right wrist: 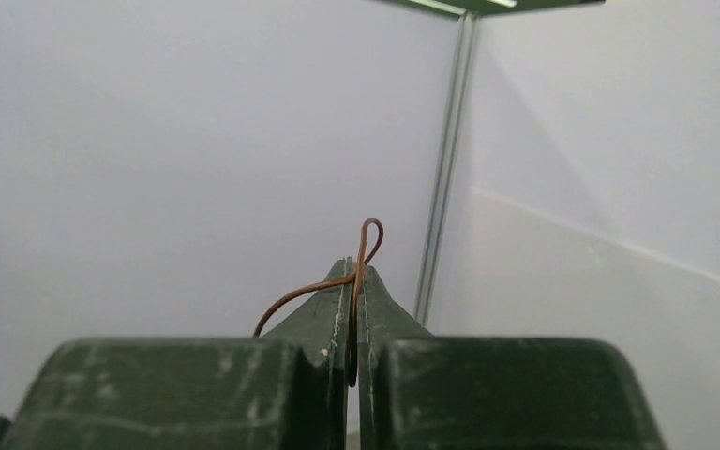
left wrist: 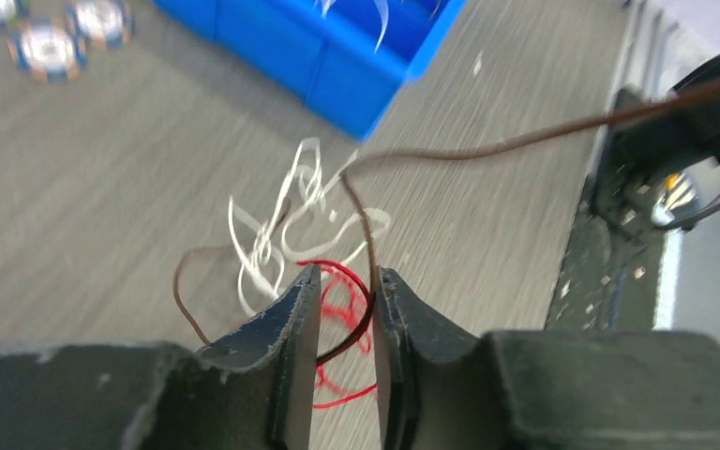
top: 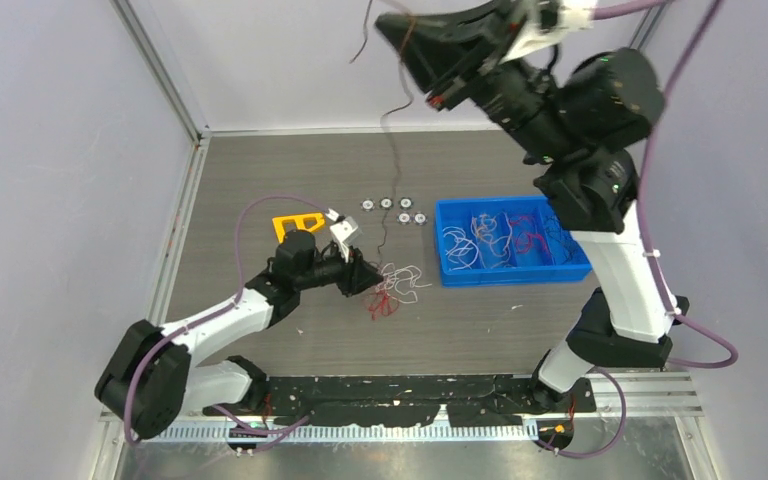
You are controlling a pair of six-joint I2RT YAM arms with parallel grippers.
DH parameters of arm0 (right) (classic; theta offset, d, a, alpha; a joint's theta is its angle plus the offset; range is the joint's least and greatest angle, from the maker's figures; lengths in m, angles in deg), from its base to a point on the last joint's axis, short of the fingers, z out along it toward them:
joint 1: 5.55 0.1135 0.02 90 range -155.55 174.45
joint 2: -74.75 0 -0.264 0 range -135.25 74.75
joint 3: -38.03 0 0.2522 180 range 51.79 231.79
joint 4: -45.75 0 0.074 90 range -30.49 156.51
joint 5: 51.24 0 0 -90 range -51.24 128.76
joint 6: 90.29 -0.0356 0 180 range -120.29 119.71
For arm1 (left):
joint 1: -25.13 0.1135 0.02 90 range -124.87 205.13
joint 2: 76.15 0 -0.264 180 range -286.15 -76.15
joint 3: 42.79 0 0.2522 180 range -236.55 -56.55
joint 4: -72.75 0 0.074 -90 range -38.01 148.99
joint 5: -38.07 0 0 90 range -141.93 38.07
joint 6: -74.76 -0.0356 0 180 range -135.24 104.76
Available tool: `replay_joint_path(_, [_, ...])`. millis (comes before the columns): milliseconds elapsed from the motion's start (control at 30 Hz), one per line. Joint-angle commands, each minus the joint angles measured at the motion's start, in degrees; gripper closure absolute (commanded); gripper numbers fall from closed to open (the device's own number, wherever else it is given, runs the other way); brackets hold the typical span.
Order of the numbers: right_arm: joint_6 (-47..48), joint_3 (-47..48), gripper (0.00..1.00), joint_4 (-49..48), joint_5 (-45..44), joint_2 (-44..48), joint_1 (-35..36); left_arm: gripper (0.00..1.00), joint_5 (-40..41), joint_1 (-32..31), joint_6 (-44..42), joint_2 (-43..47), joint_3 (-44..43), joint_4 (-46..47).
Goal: Untangle the cables
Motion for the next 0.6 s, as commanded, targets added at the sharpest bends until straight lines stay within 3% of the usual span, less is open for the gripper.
replay_joint_path(0, [0.6,6.3,0.95,-9.6,-6.6,0.6,-0.5,0.79,3.3,1.3,1.2,-2.7,3.7,2.3])
replay_joint_path(133, [5.6,1.9,0.95,-13.2,-10.2,4.1,-1.1,1.0,-2.2,6.8,3.1,1.7,6.0,-0.8])
replay_joint_path(300, [5.0,-15.6,0.95,-9.5,-7.4,13.3,-7.0,1.0,-5.8,8.3,-1.6,14.9,1.9,-10.7])
replay_joint_path(433, [6.6,-35.7,0.95,0.2,3.9,19.8,-11.7,1.0,-6.4,8.3,-9.2,20.9,-6.3,-24.9])
replay_joint_path(567, [7.7,-51.9,0.95,8.9,22.0,26.6,-12.3,1.0,-4.5,8.3,-11.2,20.7,-14.0,-34.2])
